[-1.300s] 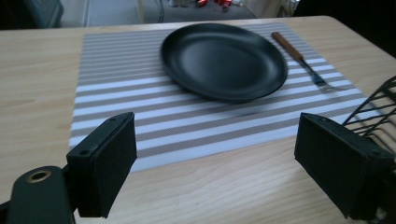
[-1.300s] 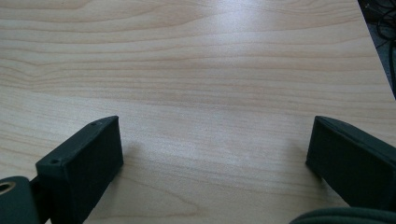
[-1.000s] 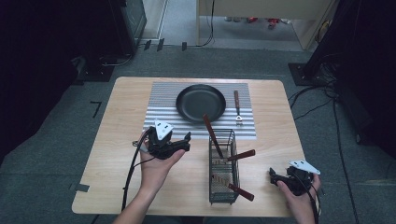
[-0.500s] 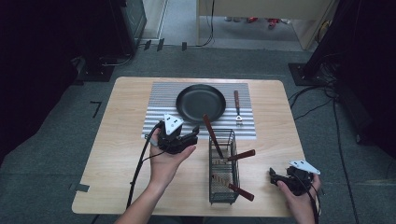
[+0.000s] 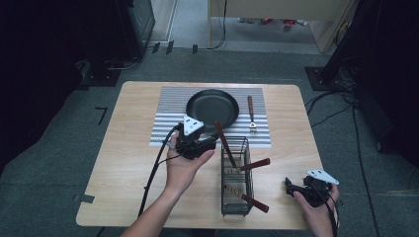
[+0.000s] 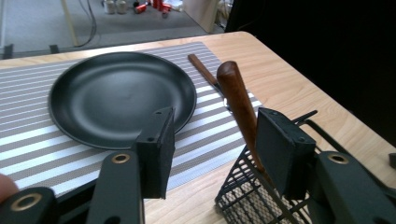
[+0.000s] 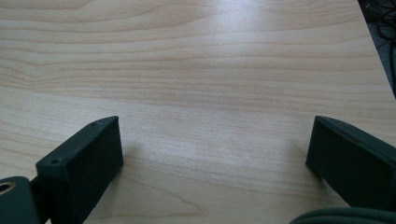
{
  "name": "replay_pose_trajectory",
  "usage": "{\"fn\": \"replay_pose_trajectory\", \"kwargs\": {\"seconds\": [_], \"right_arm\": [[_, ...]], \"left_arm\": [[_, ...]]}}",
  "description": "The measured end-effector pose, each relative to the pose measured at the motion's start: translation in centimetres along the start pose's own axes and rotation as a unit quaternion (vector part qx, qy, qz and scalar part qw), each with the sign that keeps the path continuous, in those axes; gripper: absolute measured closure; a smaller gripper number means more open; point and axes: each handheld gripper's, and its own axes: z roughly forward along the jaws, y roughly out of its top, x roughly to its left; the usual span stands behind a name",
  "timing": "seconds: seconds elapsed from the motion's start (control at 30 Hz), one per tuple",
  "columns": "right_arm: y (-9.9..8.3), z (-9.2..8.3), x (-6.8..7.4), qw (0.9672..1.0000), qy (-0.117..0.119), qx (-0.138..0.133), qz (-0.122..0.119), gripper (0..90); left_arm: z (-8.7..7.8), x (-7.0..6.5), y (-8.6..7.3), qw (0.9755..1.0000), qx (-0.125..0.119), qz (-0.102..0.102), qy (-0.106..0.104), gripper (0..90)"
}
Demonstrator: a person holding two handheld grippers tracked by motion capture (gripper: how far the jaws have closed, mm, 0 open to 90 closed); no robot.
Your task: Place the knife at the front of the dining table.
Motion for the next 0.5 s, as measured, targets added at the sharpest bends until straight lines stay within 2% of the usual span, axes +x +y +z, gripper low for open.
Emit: {"fn": "replay_pose_trajectory", "kwargs": {"seconds": [0.03,0.13,0.27,0.33,0.5], "right_arm": [[0.0,0.0,0.0,1.0,0.0,0.0,0.0,3.2],[0.0,0.0,0.0,1.0,0.0,0.0,0.0,3.2],[0.0,0.0,0.0,1.0,0.0,0.0,0.0,3.3],[0.0,0.0,0.0,1.0,0.0,0.0,0.0,3.2],[0.0,0.0,0.0,1.0,0.0,0.0,0.0,3.3]], "left_arm": [[0.2,0.0,0.2,0.9999,0.003,-0.001,-0.01,52.2],[0.6,-0.1,0.6,0.9998,0.01,0.003,-0.019,54.7],[1.1,-0.1,0.8,0.9997,0.016,0.005,-0.018,56.9],[1.5,-0.1,1.0,0.9996,0.019,-0.001,-0.022,57.2],[1.5,-0.4,1.3,0.9997,0.004,0.01,-0.021,69.7]]}}
